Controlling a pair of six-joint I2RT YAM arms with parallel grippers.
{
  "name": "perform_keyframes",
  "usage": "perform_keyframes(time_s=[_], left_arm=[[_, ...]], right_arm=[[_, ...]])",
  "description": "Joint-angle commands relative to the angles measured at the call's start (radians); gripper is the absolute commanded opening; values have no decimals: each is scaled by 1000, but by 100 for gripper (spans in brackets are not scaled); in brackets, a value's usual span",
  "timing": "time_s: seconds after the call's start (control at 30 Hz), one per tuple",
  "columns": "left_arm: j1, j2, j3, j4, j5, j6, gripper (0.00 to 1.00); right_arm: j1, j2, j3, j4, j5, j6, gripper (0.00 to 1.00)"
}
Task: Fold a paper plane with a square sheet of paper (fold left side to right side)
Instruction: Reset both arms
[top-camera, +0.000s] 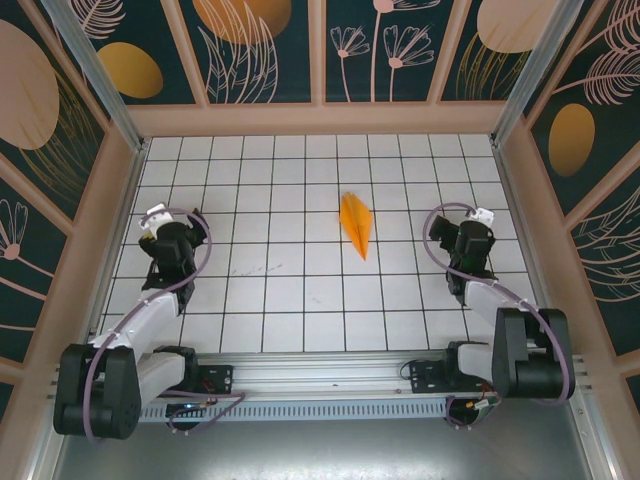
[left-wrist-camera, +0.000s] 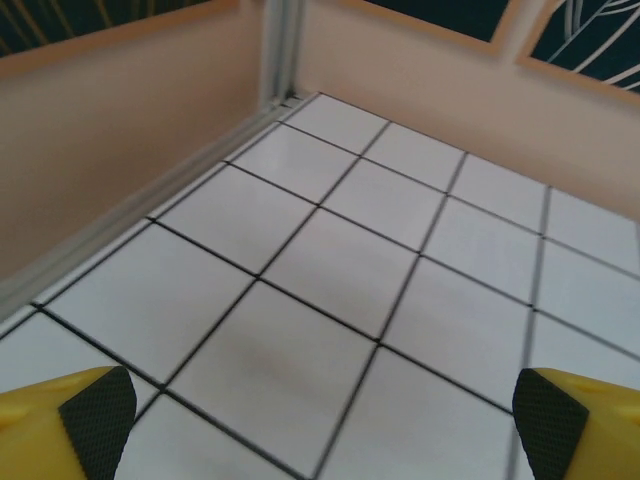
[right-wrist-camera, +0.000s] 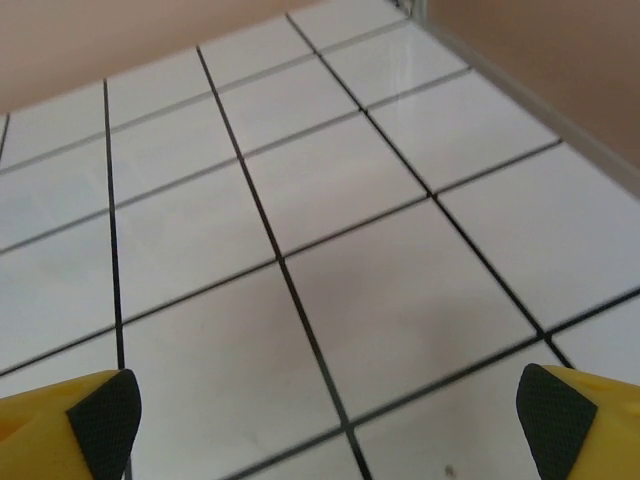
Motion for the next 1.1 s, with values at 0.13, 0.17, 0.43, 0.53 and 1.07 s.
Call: perform_keyframes(time_s=[0.13, 0.17, 0.43, 0.53, 1.07], left_arm=[[5, 105, -152, 590, 41, 255, 99], [6, 129, -174, 659, 65, 267, 99], [10, 373, -233, 970, 218, 321, 99], [11, 440, -235, 1048, 224, 325, 99], [34, 430, -158, 874, 199, 285, 99]], right_arm=[[-6, 132, -104, 541, -98, -133, 99], [-6, 154, -129, 599, -105, -136, 99], [-22, 299, -120, 699, -190, -148, 99], [-29, 295, -117, 687, -191, -145, 99], [-16, 297, -109, 677, -213, -161, 99]])
